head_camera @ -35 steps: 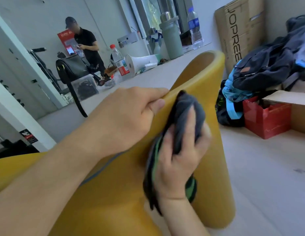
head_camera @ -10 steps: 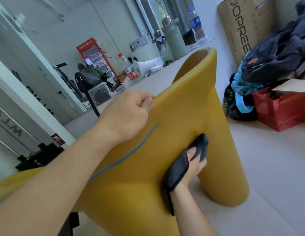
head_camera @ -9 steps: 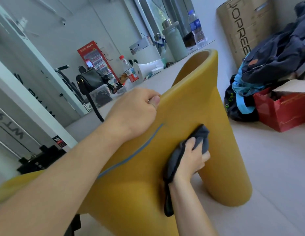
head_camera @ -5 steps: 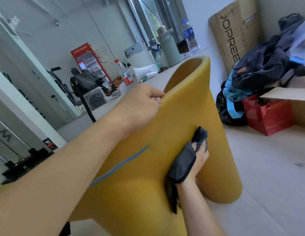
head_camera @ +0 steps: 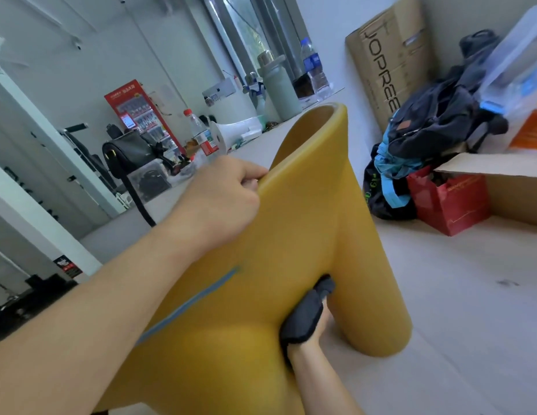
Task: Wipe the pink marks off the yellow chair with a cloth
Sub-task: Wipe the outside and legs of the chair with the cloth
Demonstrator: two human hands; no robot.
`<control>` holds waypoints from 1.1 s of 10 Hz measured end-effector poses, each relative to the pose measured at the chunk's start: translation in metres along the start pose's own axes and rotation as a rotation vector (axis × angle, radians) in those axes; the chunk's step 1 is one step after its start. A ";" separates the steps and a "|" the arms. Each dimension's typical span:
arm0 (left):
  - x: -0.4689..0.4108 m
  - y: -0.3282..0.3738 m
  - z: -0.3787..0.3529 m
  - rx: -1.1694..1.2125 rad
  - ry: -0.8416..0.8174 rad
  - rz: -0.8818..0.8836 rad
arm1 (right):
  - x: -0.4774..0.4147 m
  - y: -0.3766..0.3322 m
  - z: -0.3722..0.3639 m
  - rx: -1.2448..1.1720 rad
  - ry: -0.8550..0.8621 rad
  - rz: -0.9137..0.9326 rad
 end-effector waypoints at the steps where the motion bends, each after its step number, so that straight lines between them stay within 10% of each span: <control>1: -0.002 -0.001 -0.001 -0.025 -0.002 0.000 | -0.003 -0.003 0.042 -0.901 -0.165 -0.385; 3: -0.003 -0.011 -0.002 0.003 -0.135 0.038 | -0.042 -0.067 0.220 -1.068 0.351 0.142; 6: 0.032 -0.057 0.009 0.286 -0.250 0.133 | 0.058 -0.101 0.228 -0.973 0.357 0.537; 8: 0.027 -0.055 0.010 0.294 -0.219 0.114 | 0.012 -0.118 0.268 -0.900 0.550 0.605; 11: 0.027 -0.062 0.015 0.306 -0.196 0.113 | 0.070 -0.106 0.228 -0.993 0.304 0.482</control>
Point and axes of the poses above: each hand's wrist, its own x-axis away from the middle knuckle, its own z-axis out of the back of the hand, y = z × x, the point moved 10 cm from there along -x, towards the middle knuckle, and after that the axes turned 3 degrees about z, right-handed, at the moved point
